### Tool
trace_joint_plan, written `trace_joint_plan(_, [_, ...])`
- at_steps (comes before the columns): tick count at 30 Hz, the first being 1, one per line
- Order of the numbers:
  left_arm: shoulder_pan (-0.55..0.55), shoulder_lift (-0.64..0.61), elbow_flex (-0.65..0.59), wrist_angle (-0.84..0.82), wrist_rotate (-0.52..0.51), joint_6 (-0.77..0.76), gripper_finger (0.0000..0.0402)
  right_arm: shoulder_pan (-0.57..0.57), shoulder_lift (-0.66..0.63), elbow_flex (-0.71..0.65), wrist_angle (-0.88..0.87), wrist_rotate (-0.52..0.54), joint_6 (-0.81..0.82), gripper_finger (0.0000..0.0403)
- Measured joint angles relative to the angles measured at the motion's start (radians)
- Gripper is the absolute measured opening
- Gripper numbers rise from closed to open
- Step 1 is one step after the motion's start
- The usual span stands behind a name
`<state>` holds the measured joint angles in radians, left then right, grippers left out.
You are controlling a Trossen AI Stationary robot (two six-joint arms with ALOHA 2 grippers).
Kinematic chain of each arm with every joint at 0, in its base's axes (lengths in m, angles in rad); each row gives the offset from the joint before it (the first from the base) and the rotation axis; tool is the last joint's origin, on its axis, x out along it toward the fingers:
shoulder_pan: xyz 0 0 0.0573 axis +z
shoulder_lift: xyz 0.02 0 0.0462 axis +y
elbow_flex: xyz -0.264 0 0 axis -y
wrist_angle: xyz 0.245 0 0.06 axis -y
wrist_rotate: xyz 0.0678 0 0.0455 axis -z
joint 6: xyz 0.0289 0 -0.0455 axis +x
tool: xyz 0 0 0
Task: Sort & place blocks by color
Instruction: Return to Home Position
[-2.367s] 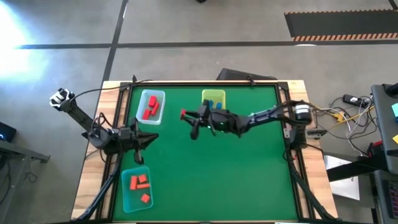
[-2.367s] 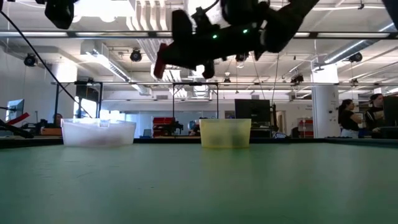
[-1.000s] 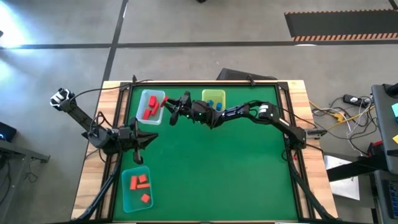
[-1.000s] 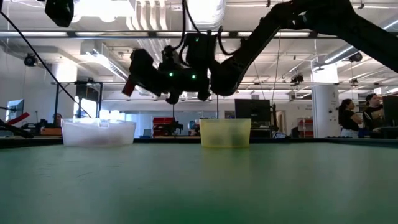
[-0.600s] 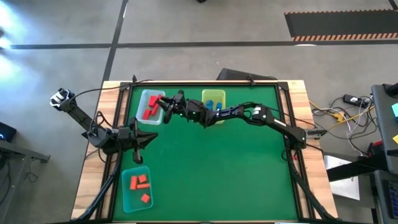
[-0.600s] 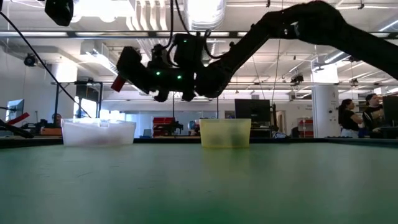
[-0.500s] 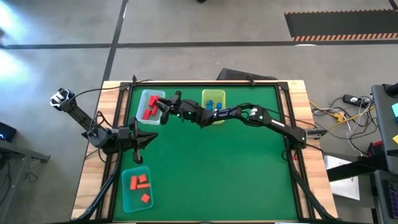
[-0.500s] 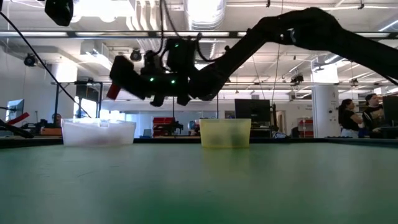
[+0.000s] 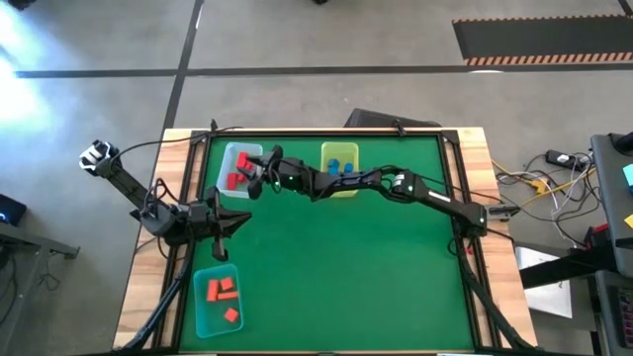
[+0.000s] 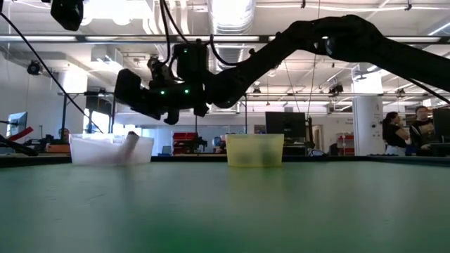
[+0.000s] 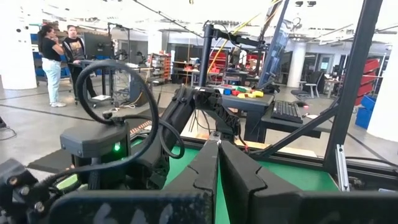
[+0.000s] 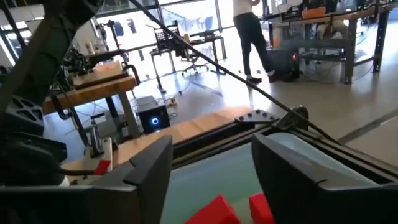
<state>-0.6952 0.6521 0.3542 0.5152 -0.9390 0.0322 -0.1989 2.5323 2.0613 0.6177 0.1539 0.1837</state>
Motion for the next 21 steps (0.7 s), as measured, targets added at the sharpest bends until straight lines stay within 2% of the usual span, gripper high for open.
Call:
trace_joint_plan(7, [-0.003,0.0,0.0,0.0,0.0,0.0,0.0,0.015,-0.042,-0.007,-0.077,-0.032,-0.029,0.0238])
trace_joint_plan(15, [-0.067,-0.017,-0.001,-0.01,0.001,0.004,0.0,0.066,-0.131,-0.015,-0.172,-0.018,-0.166,0.0222])
trace_joint_plan(21, [-0.177,-0.069,0.002,-0.009,0.026,0.026,0.0,0.079,-0.214,-0.063,-0.359,-0.013,-0.208,0.0219])
